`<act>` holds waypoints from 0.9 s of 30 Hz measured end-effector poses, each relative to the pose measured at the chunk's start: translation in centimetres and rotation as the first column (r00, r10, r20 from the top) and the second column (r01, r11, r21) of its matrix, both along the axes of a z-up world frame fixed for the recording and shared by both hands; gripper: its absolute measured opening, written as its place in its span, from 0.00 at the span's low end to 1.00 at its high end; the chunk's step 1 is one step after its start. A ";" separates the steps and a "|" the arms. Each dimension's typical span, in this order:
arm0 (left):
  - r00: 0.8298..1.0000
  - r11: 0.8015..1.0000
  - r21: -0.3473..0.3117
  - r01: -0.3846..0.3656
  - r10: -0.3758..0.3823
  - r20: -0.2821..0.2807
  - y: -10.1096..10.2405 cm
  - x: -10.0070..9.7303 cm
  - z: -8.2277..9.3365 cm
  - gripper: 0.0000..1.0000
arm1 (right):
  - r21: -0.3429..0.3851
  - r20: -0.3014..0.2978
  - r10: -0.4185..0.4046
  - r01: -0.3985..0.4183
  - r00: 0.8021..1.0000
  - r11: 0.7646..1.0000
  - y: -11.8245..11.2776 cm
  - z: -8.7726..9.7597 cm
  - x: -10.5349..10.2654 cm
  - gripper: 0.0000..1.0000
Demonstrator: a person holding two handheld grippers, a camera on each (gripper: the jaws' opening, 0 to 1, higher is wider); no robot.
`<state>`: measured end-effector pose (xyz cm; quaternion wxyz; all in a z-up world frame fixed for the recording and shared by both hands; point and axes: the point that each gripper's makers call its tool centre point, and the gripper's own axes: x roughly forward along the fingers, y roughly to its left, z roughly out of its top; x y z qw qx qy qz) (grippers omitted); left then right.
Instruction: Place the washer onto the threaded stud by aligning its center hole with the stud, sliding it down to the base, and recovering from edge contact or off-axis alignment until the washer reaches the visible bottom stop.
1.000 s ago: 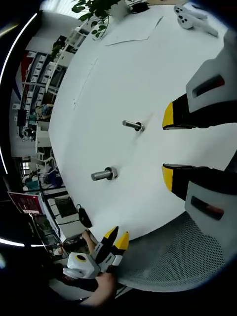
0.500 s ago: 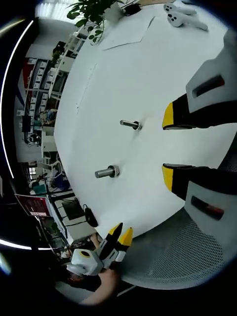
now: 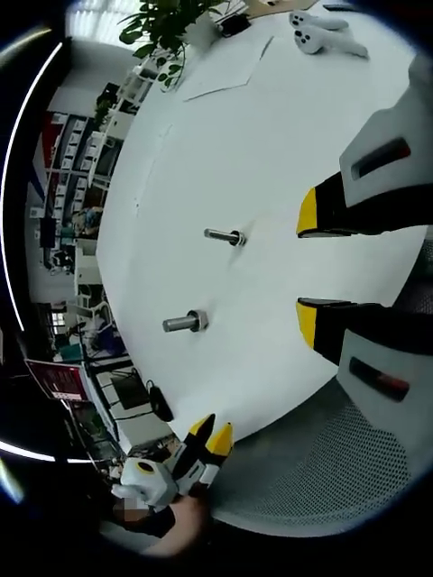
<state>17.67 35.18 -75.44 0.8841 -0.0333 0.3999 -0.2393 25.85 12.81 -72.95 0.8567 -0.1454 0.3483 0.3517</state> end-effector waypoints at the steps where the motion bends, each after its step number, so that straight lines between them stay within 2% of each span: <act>1: 1.000 1.000 0.000 0.000 0.000 -0.001 0.0 0.0 0.0 0.25 | -0.002 0.008 -0.002 0.002 1.000 1.000 -0.1 0.0 0.0 0.29; 4: 1.000 1.000 -0.001 -0.001 0.001 0.003 0.0 0.0 0.1 0.25 | -0.009 0.020 -0.011 0.011 1.000 1.000 -0.6 0.0 0.0 0.29; 13: 1.000 1.000 -0.006 -0.010 0.010 0.009 0.1 0.1 0.2 0.25 | -0.004 -0.001 -0.045 0.045 0.999 0.999 -1.7 -0.9 -0.7 0.29; 16: 1.000 1.000 -0.007 -0.011 0.011 0.011 0.1 0.2 0.2 0.25 | 0.014 0.009 -0.033 0.033 0.999 0.999 -1.3 -0.9 -0.8 0.29; 27: 1.000 1.000 0.003 -0.007 0.007 -0.001 0.0 0.1 0.0 0.25 | -0.013 0.008 0.010 -0.010 1.000 1.000 -1.0 -1.7 -1.1 0.30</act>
